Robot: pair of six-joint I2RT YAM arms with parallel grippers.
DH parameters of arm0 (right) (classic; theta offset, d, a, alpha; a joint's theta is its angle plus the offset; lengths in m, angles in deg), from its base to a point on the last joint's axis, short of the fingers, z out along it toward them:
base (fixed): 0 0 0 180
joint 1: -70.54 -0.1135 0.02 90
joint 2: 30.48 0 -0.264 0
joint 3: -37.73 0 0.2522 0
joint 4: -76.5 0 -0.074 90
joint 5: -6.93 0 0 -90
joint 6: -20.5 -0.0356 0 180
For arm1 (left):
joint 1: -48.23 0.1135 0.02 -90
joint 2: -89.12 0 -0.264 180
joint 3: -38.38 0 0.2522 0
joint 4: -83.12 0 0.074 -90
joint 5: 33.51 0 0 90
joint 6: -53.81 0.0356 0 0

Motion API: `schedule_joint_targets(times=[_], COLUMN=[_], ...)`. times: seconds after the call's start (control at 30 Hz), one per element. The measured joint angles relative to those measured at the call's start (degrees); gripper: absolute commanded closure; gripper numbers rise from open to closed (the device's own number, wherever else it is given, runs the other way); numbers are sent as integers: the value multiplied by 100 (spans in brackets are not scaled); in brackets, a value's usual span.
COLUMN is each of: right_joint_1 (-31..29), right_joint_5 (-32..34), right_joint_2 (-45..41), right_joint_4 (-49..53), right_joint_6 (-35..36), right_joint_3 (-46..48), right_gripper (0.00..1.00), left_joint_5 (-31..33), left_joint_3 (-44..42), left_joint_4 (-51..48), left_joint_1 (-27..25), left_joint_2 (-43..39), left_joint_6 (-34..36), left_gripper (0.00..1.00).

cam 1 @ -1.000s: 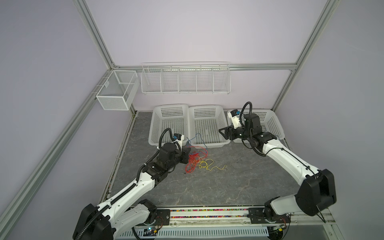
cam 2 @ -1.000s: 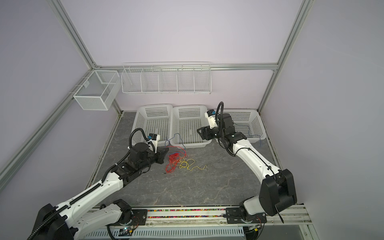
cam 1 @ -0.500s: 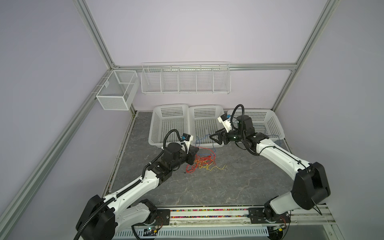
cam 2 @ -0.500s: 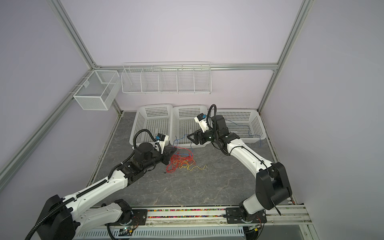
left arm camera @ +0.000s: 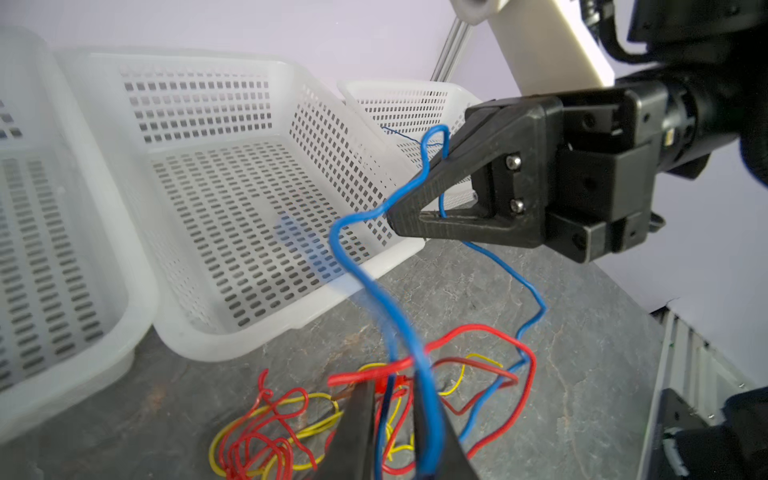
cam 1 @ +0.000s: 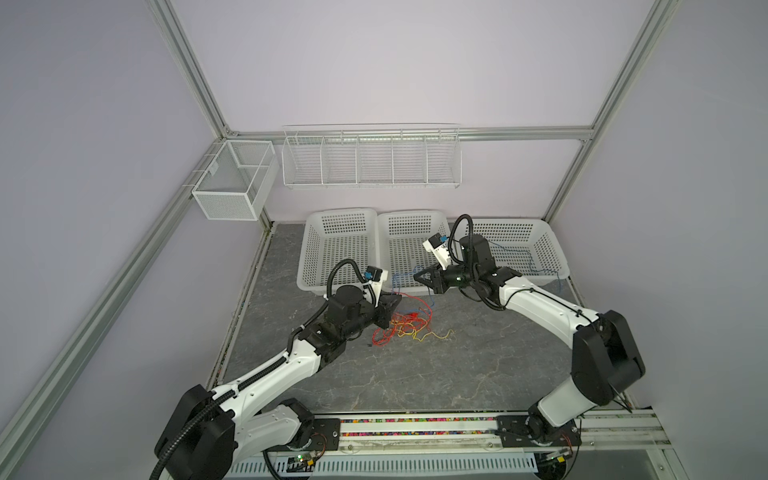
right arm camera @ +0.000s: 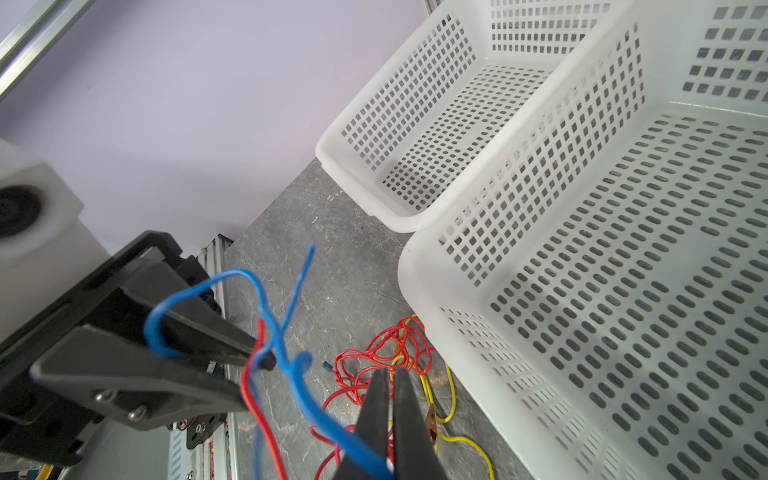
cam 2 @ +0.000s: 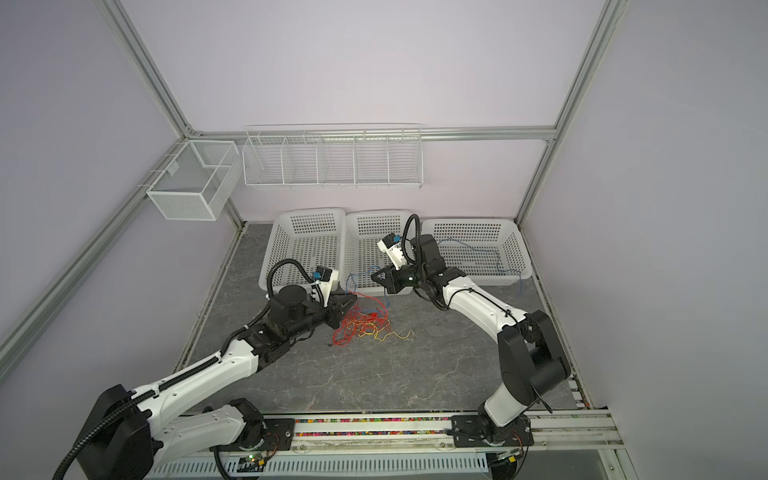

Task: Untangle the cables

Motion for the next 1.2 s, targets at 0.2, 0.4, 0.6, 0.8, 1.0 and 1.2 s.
schedule_joint_targets(times=[0.2,0.4,0.6,0.8,1.0,1.2], right_joint_1=[0,0,0,0,-15,-42], right_joint_5=[579,1084,1742,2457,2938,3134], right_joint_2=[-573,-1126,-1416,-1574,-1679,-1685], right_joint_4=[173,426,621,817,931,970], right_joint_6=[50,83,-59,-380,-673,-831], right_joint_3=[33,33,33,33,33,33], right_gripper=[94,94,94,94,94,94], left_joint_5=[166,245,199,-125,-199,-142], left_joint_3=[-205,-319,-363,-501,-605,-389], left_joint_4=[26,63,219,531,1043,1316], left_joint_1=[-4,-4,-4,-15,-479,-964], left_joint_2=[0,-11,-15,-118,-162,190], left_joint_6=[-68,-81,-87,-188,-175,-11], left_gripper=[27,26,25,13,10,6])
